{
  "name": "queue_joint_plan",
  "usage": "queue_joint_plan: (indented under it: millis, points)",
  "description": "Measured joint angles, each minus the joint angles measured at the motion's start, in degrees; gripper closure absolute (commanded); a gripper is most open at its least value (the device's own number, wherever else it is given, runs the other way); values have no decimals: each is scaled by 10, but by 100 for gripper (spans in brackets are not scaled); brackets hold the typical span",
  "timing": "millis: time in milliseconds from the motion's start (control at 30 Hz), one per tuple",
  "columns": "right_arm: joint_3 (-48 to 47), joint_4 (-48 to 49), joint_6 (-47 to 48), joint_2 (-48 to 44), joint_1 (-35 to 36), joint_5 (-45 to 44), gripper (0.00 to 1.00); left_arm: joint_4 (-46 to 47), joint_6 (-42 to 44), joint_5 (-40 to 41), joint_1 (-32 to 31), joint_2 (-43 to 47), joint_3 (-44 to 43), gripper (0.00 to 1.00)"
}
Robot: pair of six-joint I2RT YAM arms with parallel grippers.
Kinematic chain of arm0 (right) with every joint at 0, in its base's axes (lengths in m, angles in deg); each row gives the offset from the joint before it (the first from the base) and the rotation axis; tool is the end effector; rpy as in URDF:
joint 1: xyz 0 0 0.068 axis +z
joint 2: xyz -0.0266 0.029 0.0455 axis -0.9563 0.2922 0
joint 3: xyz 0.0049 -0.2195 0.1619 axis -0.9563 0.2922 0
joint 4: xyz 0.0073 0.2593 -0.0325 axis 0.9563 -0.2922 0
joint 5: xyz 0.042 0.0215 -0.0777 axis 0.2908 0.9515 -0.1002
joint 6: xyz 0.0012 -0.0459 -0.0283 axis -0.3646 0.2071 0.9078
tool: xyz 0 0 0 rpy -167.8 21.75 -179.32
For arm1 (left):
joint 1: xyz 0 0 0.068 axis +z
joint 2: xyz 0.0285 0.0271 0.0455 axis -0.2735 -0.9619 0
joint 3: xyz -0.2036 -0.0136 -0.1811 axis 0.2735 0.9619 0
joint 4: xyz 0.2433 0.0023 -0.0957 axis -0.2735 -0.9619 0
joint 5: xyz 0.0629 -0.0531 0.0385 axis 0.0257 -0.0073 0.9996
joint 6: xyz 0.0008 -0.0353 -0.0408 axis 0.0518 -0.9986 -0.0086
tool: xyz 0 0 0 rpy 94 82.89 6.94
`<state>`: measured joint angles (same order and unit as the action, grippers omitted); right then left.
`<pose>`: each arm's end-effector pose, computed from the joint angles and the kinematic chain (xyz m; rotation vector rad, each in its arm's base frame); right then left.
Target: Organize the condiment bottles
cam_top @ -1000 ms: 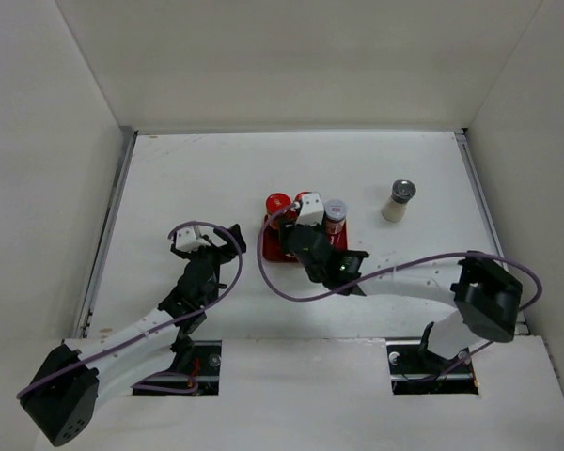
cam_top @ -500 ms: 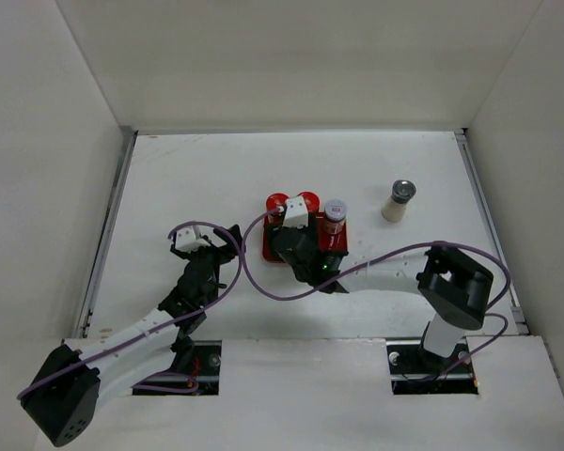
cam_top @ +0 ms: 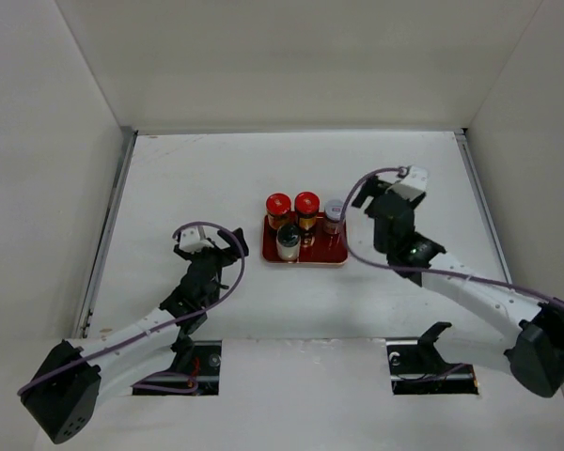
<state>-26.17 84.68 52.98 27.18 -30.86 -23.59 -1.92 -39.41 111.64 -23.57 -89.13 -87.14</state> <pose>0.2058 0.1507 0.2953 0.2999 1.6866 0.0998 0.1433 -0.0880 0.1895 -0.4073 1.6036 -0.3483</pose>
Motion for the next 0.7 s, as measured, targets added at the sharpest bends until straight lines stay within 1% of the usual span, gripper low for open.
queue_joint_plan:
  millis: [33,67,133,200,300,400,633,667,700]
  points:
    - [0,-6,-2,1,-46,2,3,0,0,-2,-1,-3,0,2]
    - [-4,-15,-2,12,-94,5,0,-1,0,-3,-1,-5,0,3]
    - [-26,-42,2,52,-160,16,0,-3,0,-3,0,-5,0,3]
    - [-57,-70,8,104,-201,32,0,-2,0,-4,0,-5,0,3]
    - [-109,-99,23,173,-230,64,0,-3,0,-6,1,-5,0,3]
    - [-140,-112,34,217,-250,94,0,-2,0,-7,3,-5,0,3]
    - [-149,-116,37,248,-295,146,0,-2,0,-13,4,-6,0,3]
    - [-149,-118,37,251,-299,150,2,-2,0,-13,4,-6,0,3]
    - [-149,-119,37,253,-302,155,7,-2,0,-14,4,-6,0,3]
